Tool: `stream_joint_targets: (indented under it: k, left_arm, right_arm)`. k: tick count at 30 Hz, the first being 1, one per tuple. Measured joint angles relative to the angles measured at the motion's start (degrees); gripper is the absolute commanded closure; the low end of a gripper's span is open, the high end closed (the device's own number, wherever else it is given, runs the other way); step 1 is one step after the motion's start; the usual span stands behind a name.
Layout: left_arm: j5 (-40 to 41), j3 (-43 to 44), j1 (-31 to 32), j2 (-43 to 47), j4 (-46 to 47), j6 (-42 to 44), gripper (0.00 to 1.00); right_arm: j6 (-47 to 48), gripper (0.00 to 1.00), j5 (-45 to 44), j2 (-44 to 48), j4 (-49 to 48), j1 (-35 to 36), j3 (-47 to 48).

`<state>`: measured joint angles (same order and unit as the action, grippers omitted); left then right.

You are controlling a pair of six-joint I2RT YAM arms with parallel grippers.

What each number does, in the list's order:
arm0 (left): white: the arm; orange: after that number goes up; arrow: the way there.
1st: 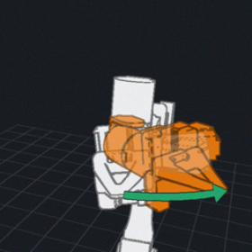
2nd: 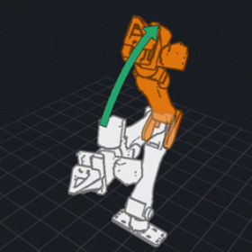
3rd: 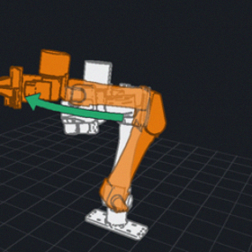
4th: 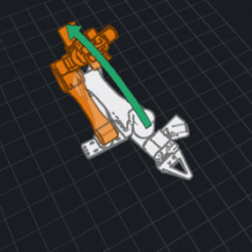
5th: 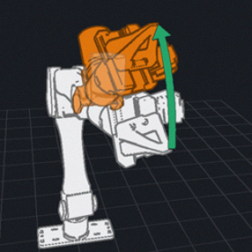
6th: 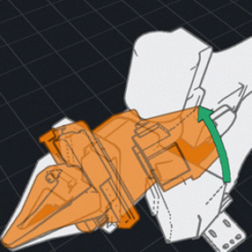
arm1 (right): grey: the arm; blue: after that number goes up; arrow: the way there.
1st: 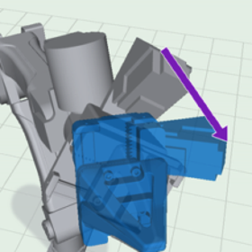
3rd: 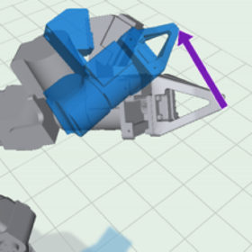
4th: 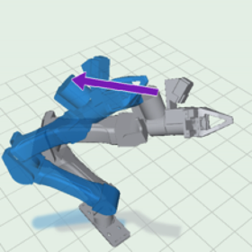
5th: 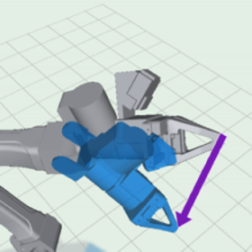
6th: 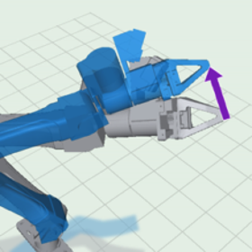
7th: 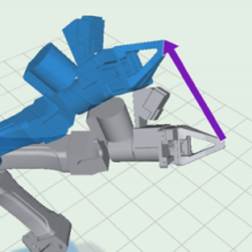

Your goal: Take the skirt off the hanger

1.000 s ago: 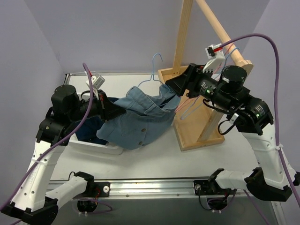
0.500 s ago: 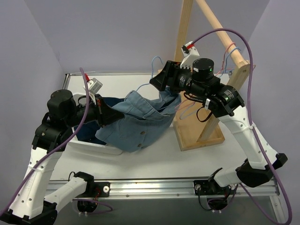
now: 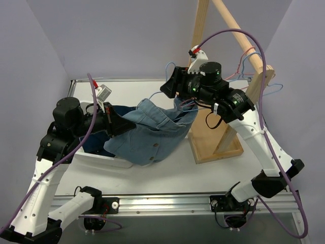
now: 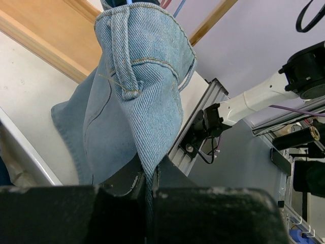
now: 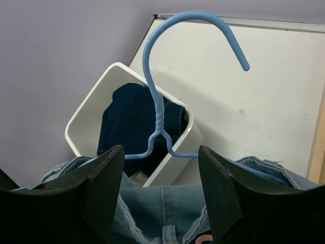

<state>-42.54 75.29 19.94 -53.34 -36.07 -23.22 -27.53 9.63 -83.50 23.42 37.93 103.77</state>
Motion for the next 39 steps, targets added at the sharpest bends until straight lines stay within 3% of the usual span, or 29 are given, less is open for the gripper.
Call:
stream_joint_targets:
  k: [12, 20, 26, 27, 39]
  left_arm:
    - [-1.44, 0.0, 0.0, -1.25, 0.74, -1.46, 0.98]
    - [-1.73, 0.0, 0.0, -1.7, 1.64, -1.86, 0.98]
    - [-2.45, 0.0, 0.0, -1.77, 1.73, -2.12, 0.98]
    - [-2.51, -0.02, 0.0, -1.77, 1.64, -2.12, 0.98]
    - [-2.71, -0.07, -0.02, -1.77, 1.53, -1.81, 0.98]
  right_arm:
    - [2.38, 0.51, -0.24, -1.79, 0.37, 0.02, 0.0]
    - [2.01, 0.66, -0.2, -1.81, -0.22, 0.13, -0.31]
    - [1.75, 0.88, -1.14, -1.81, -1.55, 0.31, -1.86]
    - [1.57, 1.0, -1.31, -1.81, -1.84, 0.31, -2.03]
    - [0.5, 1.0, -2.4, -0.92, -3.32, 0.55, -3.26]
